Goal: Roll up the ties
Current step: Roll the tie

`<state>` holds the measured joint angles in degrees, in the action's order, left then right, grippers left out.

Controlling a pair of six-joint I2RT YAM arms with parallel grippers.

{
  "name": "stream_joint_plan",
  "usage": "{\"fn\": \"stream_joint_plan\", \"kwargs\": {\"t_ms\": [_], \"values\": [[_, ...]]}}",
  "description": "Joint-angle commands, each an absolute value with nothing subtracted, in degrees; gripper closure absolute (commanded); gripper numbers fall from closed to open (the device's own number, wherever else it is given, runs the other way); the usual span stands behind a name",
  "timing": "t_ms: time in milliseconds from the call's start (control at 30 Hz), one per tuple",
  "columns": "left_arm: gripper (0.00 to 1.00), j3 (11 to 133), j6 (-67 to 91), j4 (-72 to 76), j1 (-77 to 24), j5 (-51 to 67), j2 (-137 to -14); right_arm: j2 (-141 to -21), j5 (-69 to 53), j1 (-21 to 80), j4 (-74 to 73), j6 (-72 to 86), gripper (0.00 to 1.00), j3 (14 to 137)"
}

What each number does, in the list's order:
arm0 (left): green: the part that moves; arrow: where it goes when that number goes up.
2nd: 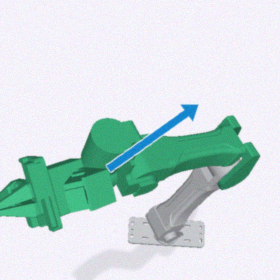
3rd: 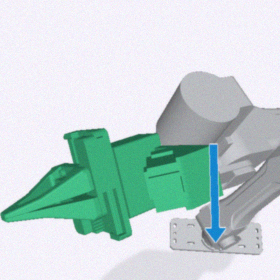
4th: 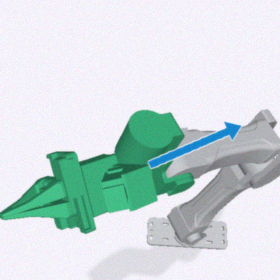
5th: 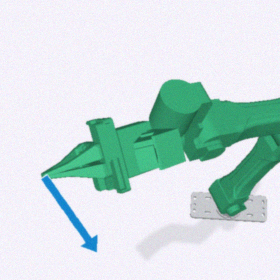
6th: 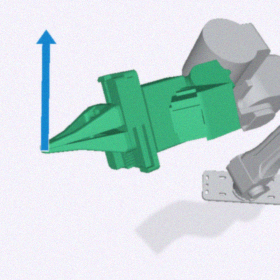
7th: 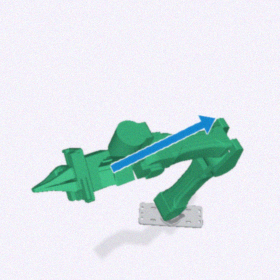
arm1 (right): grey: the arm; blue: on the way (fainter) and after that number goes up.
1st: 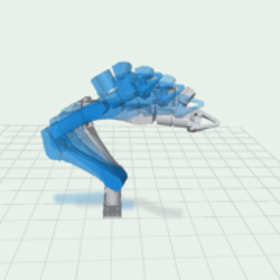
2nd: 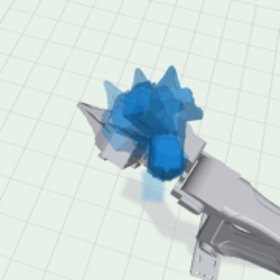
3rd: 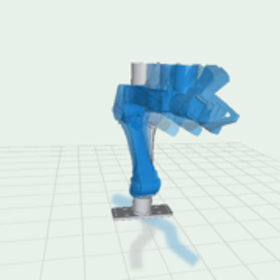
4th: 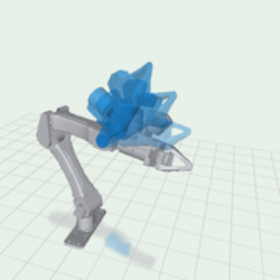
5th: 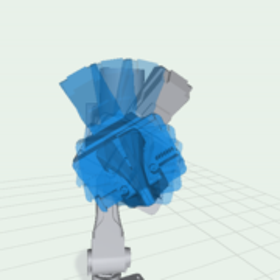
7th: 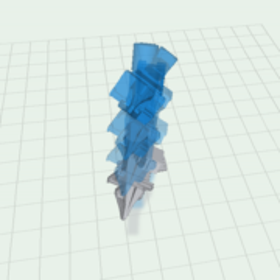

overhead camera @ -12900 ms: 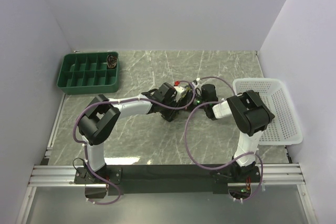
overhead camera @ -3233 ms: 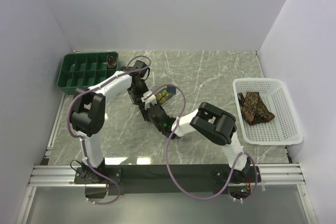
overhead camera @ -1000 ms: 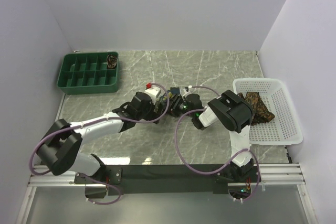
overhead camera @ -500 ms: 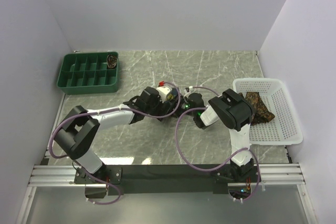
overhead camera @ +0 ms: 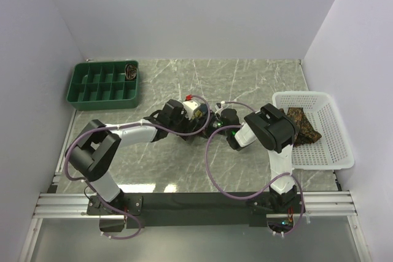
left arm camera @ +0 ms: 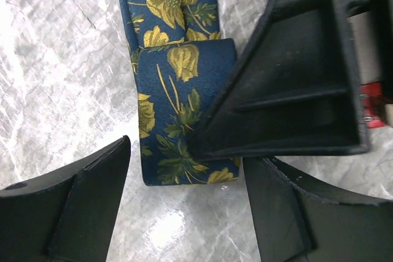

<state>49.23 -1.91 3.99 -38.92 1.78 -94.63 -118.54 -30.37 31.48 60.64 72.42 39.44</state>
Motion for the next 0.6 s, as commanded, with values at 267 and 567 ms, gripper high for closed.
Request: {"fn": "stream_joint_plan", "kwargs": {"t_ms": [267,567], "values": [[0.38,53.7,2.1,3.3,-38.5,4.8,-99.1,-119.5,-33.3,31.6,54.0,73.2,1.00,38.5],[0.59,54.2,3.5,1.4,-38.4,4.4,-99.6,-114.4,-32.2,30.2,51.2,69.8,0.58,37.6]]}}
